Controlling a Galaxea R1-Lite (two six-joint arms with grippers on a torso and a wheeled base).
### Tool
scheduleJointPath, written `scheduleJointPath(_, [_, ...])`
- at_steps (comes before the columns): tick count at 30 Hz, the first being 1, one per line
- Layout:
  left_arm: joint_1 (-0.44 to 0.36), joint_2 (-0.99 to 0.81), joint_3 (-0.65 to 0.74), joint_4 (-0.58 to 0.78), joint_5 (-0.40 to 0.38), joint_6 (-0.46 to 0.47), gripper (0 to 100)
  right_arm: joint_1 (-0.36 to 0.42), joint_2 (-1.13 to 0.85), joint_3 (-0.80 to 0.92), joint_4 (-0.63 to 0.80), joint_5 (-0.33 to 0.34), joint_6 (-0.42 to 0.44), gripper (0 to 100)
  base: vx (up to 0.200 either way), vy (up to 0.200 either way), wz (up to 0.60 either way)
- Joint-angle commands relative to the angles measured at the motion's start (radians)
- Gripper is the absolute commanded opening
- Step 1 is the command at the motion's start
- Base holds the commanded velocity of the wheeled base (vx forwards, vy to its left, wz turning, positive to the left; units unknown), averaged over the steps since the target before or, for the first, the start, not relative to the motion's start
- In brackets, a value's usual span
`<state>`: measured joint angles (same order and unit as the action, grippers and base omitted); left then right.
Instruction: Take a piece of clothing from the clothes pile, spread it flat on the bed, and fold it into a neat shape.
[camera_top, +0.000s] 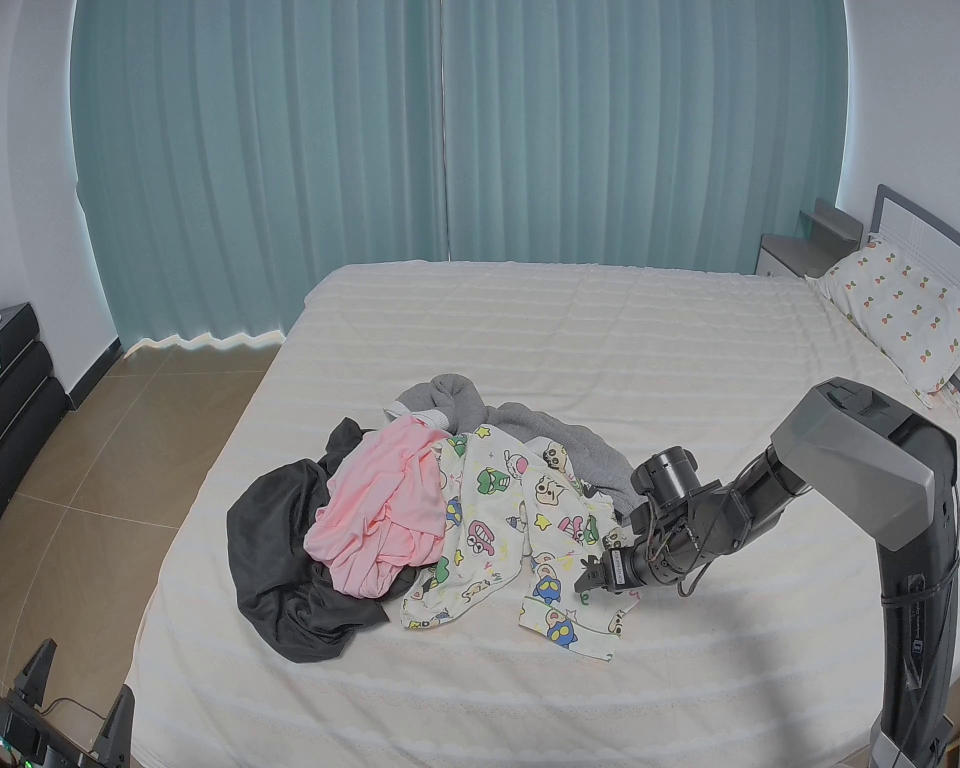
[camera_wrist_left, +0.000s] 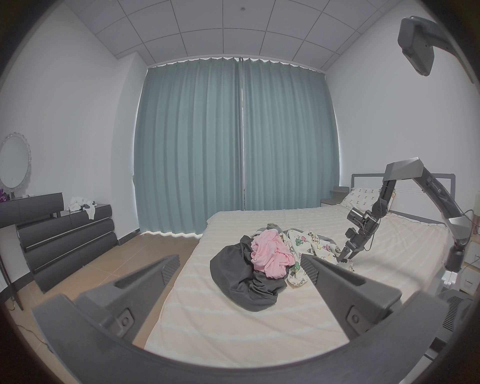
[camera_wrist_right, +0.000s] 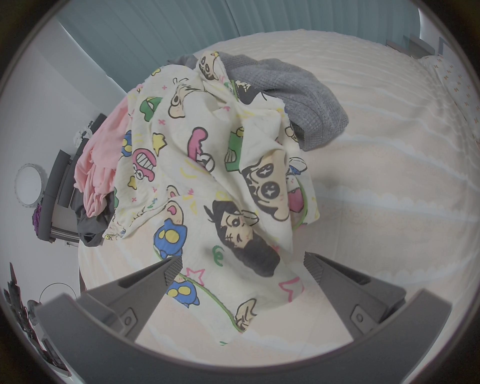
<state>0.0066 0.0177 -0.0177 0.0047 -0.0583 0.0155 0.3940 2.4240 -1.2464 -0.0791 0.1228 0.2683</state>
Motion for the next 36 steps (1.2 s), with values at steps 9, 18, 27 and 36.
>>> scheduleJointPath(9, [0.001,-0.007,0.018,0.000,0.000,0.000,100,0.054,0.158,-0.200,0.093,-0.132,0.009,100,0.000,0.000,0.00])
scheduleJointPath(18, [0.001,-0.007,0.018,0.000,0.000,0.000,100,0.060,0.150,-0.205,0.117,-0.134,0.012,100,0.000,0.000,0.00])
scheduleJointPath(27, [0.000,-0.007,0.018,0.000,0.000,0.000,100,0.063,0.069,-0.133,0.108,-0.052,0.055,0,0.000,0.000,0.00])
scheduleJointPath(36, [0.001,-0.007,0.018,0.000,-0.002,0.000,100,0.068,-0.045,-0.039,0.105,0.041,0.101,0,0.000,0.000,0.00])
